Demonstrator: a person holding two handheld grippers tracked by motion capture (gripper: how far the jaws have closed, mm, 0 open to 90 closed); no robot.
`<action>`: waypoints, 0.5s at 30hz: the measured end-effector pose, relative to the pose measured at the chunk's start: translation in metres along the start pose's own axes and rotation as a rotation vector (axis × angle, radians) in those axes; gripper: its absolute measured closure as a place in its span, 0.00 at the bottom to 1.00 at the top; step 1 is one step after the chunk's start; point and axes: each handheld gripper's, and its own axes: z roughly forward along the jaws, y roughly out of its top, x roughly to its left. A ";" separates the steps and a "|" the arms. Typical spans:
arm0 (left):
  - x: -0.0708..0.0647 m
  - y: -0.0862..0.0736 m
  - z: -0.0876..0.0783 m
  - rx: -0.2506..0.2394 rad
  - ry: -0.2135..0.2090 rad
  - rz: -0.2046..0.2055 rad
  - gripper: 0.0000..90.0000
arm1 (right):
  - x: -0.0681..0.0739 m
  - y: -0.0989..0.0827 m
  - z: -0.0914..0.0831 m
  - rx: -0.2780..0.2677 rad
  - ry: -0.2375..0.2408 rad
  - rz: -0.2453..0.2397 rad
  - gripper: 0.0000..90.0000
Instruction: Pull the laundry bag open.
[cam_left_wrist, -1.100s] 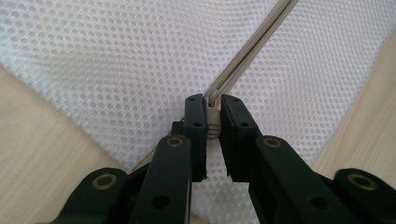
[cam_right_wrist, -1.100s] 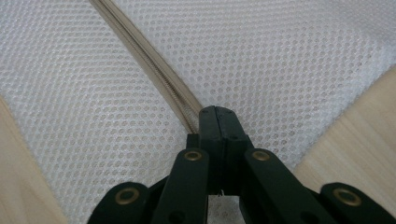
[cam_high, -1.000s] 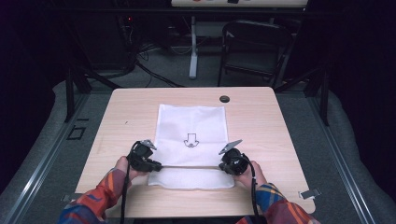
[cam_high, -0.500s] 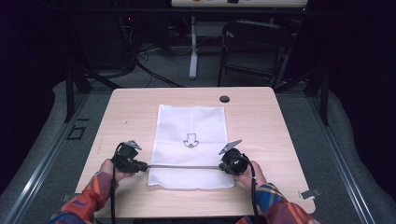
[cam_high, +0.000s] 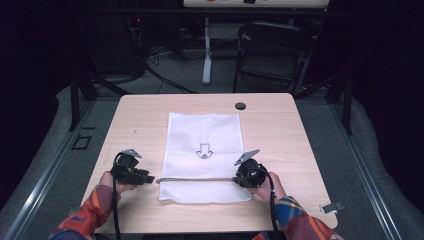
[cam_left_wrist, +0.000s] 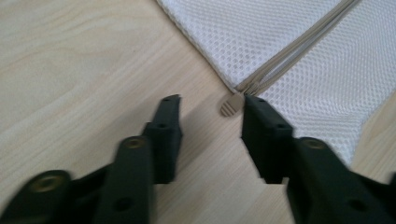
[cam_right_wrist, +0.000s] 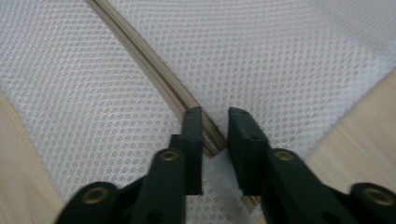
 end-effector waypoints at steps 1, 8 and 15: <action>-0.001 0.000 -0.001 -0.003 0.007 0.003 0.50 | 0.001 0.001 -0.003 -0.017 -0.016 0.002 0.67; 0.000 0.001 -0.009 -0.040 0.053 -0.004 0.22 | -0.015 -0.002 -0.030 -0.055 -0.040 0.070 0.17; 0.002 0.001 -0.011 -0.047 0.082 -0.004 0.16 | -0.041 -0.023 -0.046 -0.053 -0.078 0.166 0.04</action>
